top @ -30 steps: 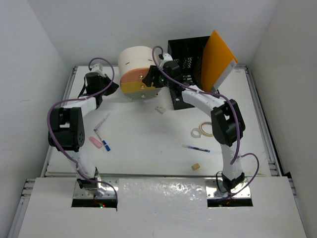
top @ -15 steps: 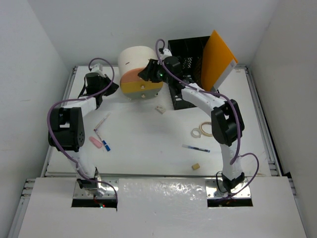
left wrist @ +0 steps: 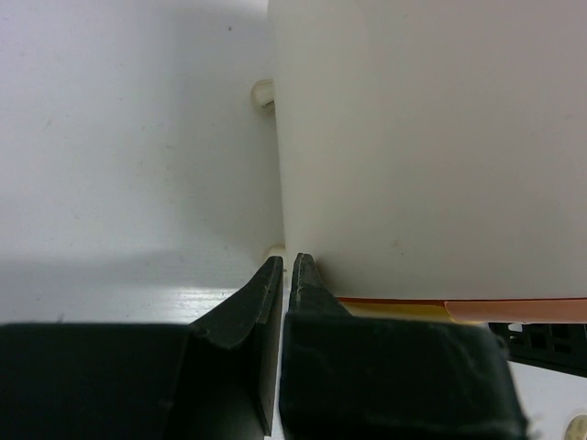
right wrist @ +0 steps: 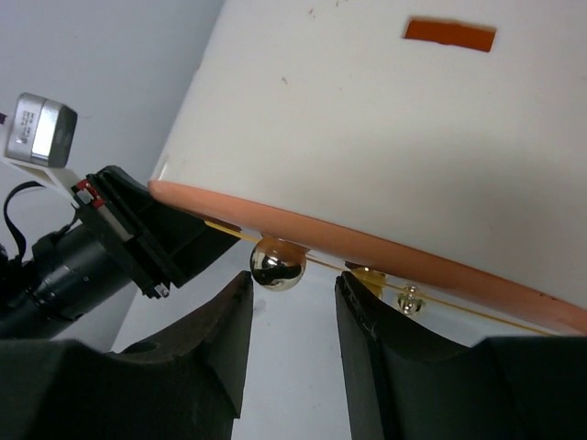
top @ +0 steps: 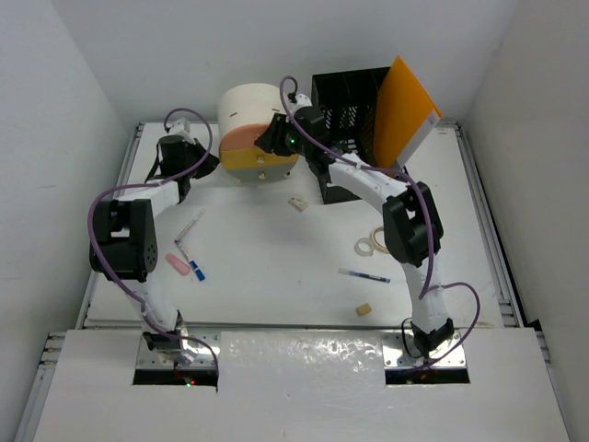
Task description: Organize the desk
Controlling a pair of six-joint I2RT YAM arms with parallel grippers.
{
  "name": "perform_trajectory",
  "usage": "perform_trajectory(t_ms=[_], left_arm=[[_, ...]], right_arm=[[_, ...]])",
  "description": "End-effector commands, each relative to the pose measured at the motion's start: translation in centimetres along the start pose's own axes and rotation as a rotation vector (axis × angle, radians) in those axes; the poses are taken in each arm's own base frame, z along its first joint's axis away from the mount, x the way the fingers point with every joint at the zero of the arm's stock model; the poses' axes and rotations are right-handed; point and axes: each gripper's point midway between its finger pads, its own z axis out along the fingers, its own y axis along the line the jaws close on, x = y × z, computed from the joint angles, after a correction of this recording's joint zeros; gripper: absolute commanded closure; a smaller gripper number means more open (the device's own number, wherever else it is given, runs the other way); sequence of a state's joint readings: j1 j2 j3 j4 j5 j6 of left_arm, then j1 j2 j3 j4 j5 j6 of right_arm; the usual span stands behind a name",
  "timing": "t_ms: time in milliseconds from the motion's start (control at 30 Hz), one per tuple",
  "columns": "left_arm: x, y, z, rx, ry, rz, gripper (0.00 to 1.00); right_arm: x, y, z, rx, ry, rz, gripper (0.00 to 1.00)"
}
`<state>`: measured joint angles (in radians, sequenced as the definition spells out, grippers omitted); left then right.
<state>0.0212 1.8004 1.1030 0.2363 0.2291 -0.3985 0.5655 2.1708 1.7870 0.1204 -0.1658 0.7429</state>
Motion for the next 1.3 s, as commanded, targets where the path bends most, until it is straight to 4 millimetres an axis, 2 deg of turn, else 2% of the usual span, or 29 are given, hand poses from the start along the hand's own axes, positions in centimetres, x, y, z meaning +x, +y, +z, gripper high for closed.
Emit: perform_trajectory(t_ms=[0, 400, 567, 667, 867, 1033, 1267], left_arm=[[-1.9, -1.6, -0.5, 0.044, -0.063, 0.018, 1.0], [-1.7, -1.6, -0.7, 0.048, -0.066, 0.005, 1.0], [-1.5, -1.5, -0.7, 0.046, -0.066, 0.004, 1.0], [-1.4, -1.5, -0.8, 0.045, -0.068, 0.005, 1.0], [-1.4, -1.3, -0.9, 0.039, -0.069, 0.007, 1.0], [-1.5, -1.3, -0.9, 0.035, -0.073, 0.014, 1.0], [-1.1, -1.0, -0.9, 0.026, -0.066, 0.014, 1.0]], right_arm=[[-2.5, 1.3, 0.0, -0.001, -0.071, -0.04, 0.61], [-2.6, 2.4, 1.4, -0.039, -0.109, -0.004, 0.65], [-2.5, 2.7, 1.3, -0.032, -0.127, -0.021, 0.71], [-2.8, 2.6, 1.0, -0.009, -0.145, -0.041, 0.69], [-3.4, 2.6, 0.7, 0.01, -0.172, -0.046, 0.58], [-3.2, 2.8, 0.6, 0.01, -0.183, -0.045, 0.59], [-4.7, 2.7, 0.1, 0.043, -0.241, -0.048, 0.61]])
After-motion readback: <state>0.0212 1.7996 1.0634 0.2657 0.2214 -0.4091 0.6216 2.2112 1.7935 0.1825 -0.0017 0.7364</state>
